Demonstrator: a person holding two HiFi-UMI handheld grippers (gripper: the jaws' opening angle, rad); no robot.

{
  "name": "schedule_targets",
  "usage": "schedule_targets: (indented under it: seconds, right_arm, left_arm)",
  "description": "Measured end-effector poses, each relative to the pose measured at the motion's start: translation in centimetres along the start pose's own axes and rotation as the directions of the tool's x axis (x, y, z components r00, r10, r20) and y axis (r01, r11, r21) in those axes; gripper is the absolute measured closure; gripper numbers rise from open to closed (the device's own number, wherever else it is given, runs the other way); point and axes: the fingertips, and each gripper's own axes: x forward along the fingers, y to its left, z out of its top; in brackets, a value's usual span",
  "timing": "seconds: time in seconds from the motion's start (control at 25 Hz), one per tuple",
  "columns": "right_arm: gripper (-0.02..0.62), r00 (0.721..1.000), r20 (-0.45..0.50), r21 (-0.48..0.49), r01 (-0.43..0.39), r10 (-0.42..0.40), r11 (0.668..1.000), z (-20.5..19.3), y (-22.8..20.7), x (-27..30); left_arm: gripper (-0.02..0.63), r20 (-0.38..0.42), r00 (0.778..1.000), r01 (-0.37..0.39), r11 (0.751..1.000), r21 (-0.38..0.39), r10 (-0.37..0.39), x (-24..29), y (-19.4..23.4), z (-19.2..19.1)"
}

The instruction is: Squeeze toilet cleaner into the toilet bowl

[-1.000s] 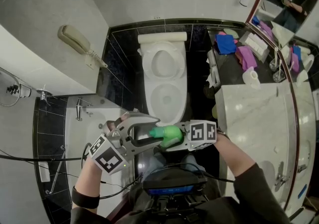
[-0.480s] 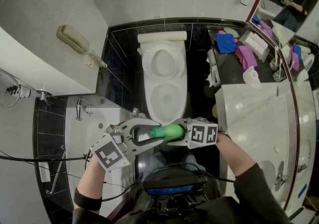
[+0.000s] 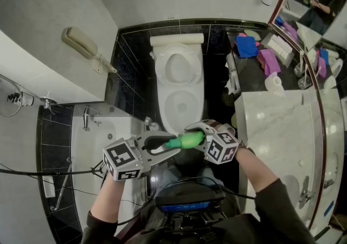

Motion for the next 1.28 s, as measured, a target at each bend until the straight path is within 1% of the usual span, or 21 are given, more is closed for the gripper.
schedule_targets:
  seconds: [0.2, 0.28, 0.32, 0.56, 0.68, 0.72, 0.76, 0.84, 0.88, 0.92, 0.96, 1.0, 1.08, 1.12, 1.16, 1.2, 1.28]
  right_arm:
    - [0.407, 0.998, -0.009, -0.034, 0.057, -0.058, 0.998, 0.0, -0.8, -0.3]
    - [0.407, 0.997, -0.016, -0.049, 0.08, -0.08, 0.996, -0.1, -1.2, -0.4]
    - [0.407, 0.996, -0.018, -0.054, 0.083, -0.084, 0.995, -0.1, -1.2, -0.5]
    - [0.407, 0.999, -0.004, -0.026, 0.044, -0.044, 0.999, 0.2, -0.5, -0.4]
    - [0.407, 1.0, 0.001, -0.019, 0.027, -0.027, 0.999, 0.3, -0.2, -0.4]
    - [0.407, 1.0, 0.001, -0.018, 0.022, -0.022, 1.0, 0.2, -0.1, -0.4]
    - [0.407, 1.0, -0.001, -0.018, 0.017, -0.017, 1.0, 0.1, -0.1, -0.4]
    - [0.407, 1.0, 0.001, -0.008, -0.001, 0.001, 1.0, 0.2, 0.3, -0.4]
    - [0.407, 1.0, 0.006, 0.005, -0.017, 0.017, 1.0, 0.2, 0.6, -0.4]
    - [0.407, 0.999, 0.015, 0.024, -0.04, 0.04, 0.999, 0.3, 0.9, -0.3]
    - [0.407, 0.997, 0.03, 0.052, -0.072, 0.071, 0.996, 0.5, 1.3, -0.2]
    - [0.407, 0.993, 0.052, 0.087, -0.114, 0.11, 0.99, 0.8, 1.8, -0.2]
    - [0.407, 0.973, 0.116, 0.16, -0.216, 0.199, 0.963, 2.1, 2.7, -0.7]
    - [0.407, 0.959, 0.149, 0.187, -0.267, 0.242, 0.945, 2.9, 3.3, -0.9]
    - [0.407, 0.943, 0.179, 0.208, -0.314, 0.28, 0.926, 3.6, 3.8, -1.1]
    - [0.407, 0.927, 0.204, 0.223, -0.356, 0.314, 0.907, 4.2, 4.3, -1.2]
    - [0.407, 0.894, 0.251, 0.25, -0.43, 0.371, 0.868, 5.1, 5.2, -1.5]
  left_arm:
    - [0.457, 0.005, 1.0, 0.003, 0.992, -0.124, -0.002, 0.1, 0.2, 0.1]
    - [0.457, 0.007, 1.0, 0.005, 0.988, -0.157, -0.004, 0.1, 0.2, 0.2]
    - [0.457, 0.007, 1.0, 0.007, 0.987, -0.161, -0.005, 0.1, 0.2, 0.2]
    - [0.454, 0.001, 1.0, 0.012, 0.994, -0.11, -0.012, 0.0, -0.2, 0.3]
    - [0.452, -0.002, 1.0, 0.016, 0.998, -0.063, -0.016, 0.1, -0.5, 0.3]
    - [0.409, -0.004, 1.0, 0.021, 0.999, -0.041, -0.021, 0.1, -0.7, 0.4]
    - [0.347, -0.005, 1.0, 0.026, 1.0, -0.018, -0.026, 0.3, -0.9, 0.4]
    - [0.317, 0.002, 1.0, 0.023, 0.999, 0.039, -0.023, 0.5, -1.3, 0.5]
    - [0.296, 0.003, 1.0, 0.012, 0.997, 0.081, -0.013, 0.5, -1.4, 0.7]
    - [0.29, -0.002, 1.0, -0.003, 0.991, 0.134, 0.003, 0.5, -1.7, 1.2]
    - [0.29, -0.014, 1.0, -0.02, 0.98, 0.199, 0.023, 0.6, -2.0, 1.7]
    - [0.29, -0.027, 0.999, -0.036, 0.961, 0.275, 0.045, 0.6, -2.2, 2.0]
    - [0.29, -0.028, 0.997, -0.055, 0.902, 0.429, 0.074, 0.5, -2.4, 2.5]
    - [0.29, -0.009, 0.997, -0.06, 0.872, 0.487, 0.073, 0.3, -2.5, 2.8]
    - [0.29, 0.015, 0.998, -0.063, 0.848, 0.525, 0.065, 0.1, -2.6, 3.2]
    - [0.29, 0.034, 0.998, -0.066, 0.833, 0.549, 0.056, -0.2, -2.6, 3.6]
    - [0.29, 0.04, 0.998, -0.06, 0.816, 0.574, 0.045, -0.7, -2.4, 4.2]
